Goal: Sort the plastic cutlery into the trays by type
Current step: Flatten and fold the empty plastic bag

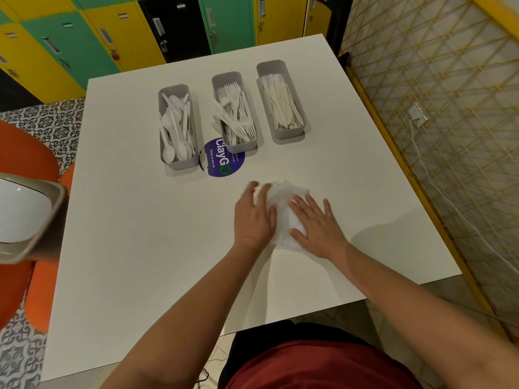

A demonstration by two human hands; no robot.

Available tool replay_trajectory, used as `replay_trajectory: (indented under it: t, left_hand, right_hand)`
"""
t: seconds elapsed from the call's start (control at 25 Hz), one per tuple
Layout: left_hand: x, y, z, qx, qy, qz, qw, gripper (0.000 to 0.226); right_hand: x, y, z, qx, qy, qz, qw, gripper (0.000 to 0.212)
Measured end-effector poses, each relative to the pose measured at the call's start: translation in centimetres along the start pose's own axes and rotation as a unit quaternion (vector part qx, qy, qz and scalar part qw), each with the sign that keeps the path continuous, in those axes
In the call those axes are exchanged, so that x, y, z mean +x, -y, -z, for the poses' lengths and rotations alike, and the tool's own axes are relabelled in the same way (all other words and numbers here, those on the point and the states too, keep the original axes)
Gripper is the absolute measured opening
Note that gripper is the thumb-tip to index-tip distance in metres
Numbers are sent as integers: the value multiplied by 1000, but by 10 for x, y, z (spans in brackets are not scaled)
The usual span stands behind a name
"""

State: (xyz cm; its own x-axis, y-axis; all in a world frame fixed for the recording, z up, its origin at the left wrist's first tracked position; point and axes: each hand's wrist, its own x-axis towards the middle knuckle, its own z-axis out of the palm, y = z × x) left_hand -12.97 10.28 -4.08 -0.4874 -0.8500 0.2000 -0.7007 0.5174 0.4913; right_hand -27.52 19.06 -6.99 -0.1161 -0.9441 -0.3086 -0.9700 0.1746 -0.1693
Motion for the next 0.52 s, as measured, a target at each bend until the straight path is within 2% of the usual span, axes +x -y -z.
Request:
replay_trajectory:
  t: [0.04,0.08,0.12,0.2,0.24,0.32,0.44,0.52]
  left_hand:
    - [-5,4,-7,37,3,-122,992,43]
    - [-9,7,-13,78,43,-203,975,46]
    - [-10,8,-15,102,121,-223,962,53]
    - [-9,13,-17,105,267,-156,945,73]
    - [-9,18,-18,104,312,-112,938,77]
    - [-5,23,-17,122,342,-80,928,77]
    - [3,28,-11,140,342,-56,927,71]
    - [5,30,-10,151,339,-43,928,73]
  right_hand:
    - [0,0,1,-7,-1,0,1000,90]
    - [1,0,1,-13,-1,-1,1000,90]
    - [2,1,1,-16,1,-3,1000,91]
    - [2,3,2,-20,8,-1,1000,93]
    - [2,3,3,-22,9,1,1000,94]
    - [1,-1,5,-23,16,-1,1000,98]
    - [3,-9,3,-4,17,-14,1000,95]
    - [3,-12,7,22,-16,-10,1000,91]
